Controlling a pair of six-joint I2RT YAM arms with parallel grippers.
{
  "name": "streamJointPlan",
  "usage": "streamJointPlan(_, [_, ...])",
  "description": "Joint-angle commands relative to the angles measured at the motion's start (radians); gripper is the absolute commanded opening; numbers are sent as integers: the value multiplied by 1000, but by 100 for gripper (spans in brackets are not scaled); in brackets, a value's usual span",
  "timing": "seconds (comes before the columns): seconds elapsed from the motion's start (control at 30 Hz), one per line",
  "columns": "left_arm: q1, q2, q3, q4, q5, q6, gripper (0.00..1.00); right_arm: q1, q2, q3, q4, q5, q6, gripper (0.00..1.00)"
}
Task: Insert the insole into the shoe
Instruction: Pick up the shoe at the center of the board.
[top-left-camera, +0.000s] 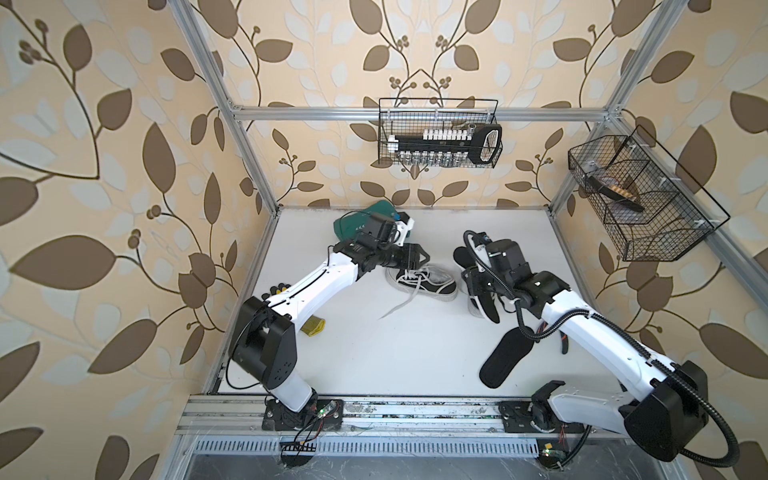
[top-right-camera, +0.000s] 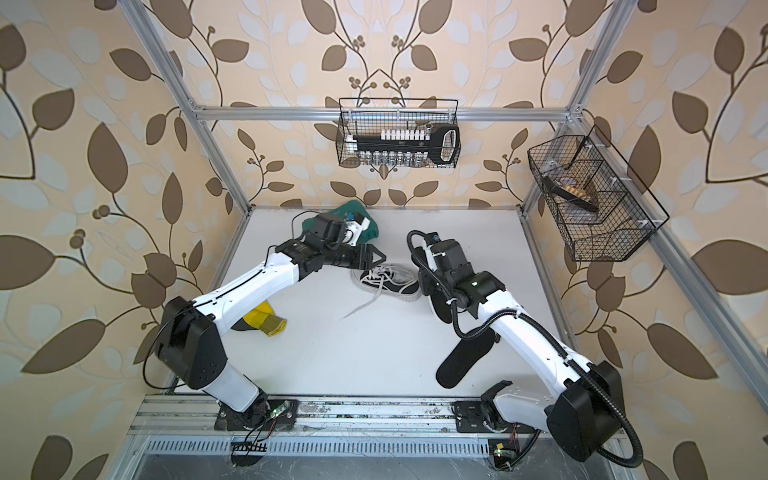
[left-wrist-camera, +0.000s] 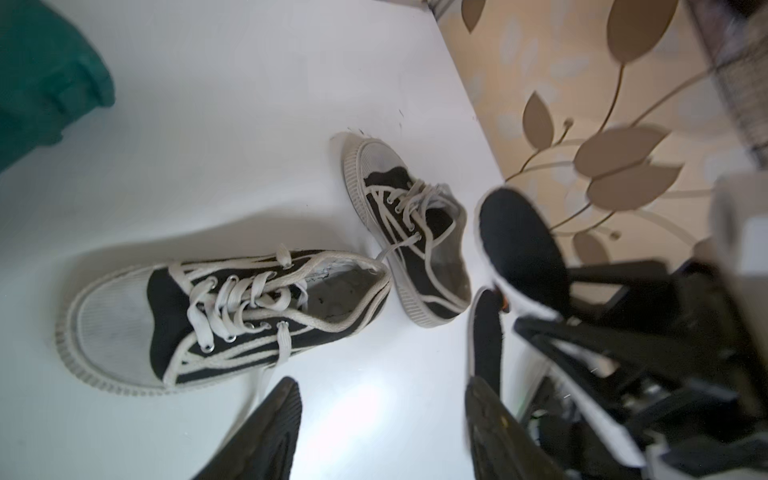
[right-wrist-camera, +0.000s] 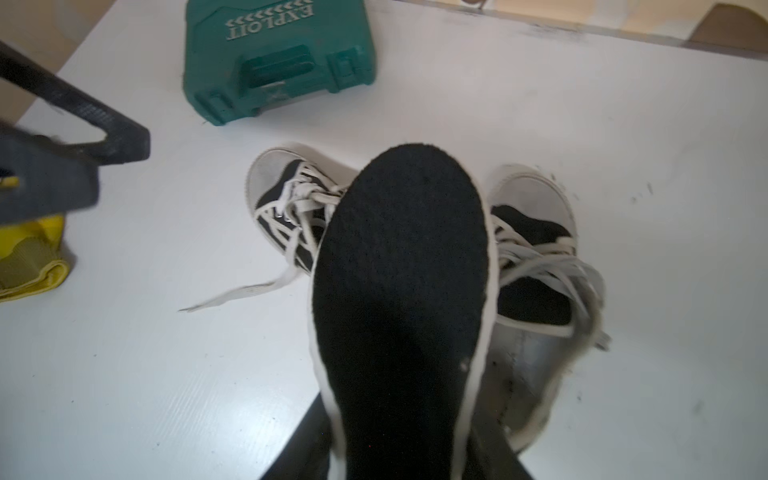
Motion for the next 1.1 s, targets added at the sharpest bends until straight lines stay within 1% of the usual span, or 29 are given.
streamJointPlan(0.0, [-90, 109, 136, -240, -121, 380, 64, -73, -32, 56, -191, 5, 36, 39])
streamJointPlan(0.07, [-130, 189, 233, -294, -147, 459, 64, -114, -42, 80, -239, 1, 33, 39])
streamJointPlan(0.2, [-188, 323, 398, -349, -159, 570, 62, -174, -55, 137, -323, 1, 17, 39])
streamJointPlan(0.3, [-230, 399, 481, -356, -199, 640, 60, -208, -57, 174, -371, -15, 10, 39])
streamJointPlan(0.4, [-255, 458, 547, -348, -217, 675, 56, -248, -71, 193, -400, -26, 5, 39])
streamJointPlan(0.47, [-261, 483, 576, -328, -203, 680, 54, -279, -88, 201, -412, -35, 0, 38])
streamJointPlan(0.6, [-262, 516, 606, -275, -119, 686, 54, -364, -105, 219, -439, -110, -20, 38])
streamJointPlan(0.67, [-261, 547, 648, -277, -99, 686, 54, -388, -101, 235, -459, -126, -34, 38])
streamJointPlan(0.8, [-262, 632, 759, -307, -101, 684, 54, -411, -106, 251, -478, -141, -52, 38])
streamJointPlan(1.07, [-262, 696, 812, -231, -131, 670, 51, -438, -108, 256, -495, -175, -67, 38])
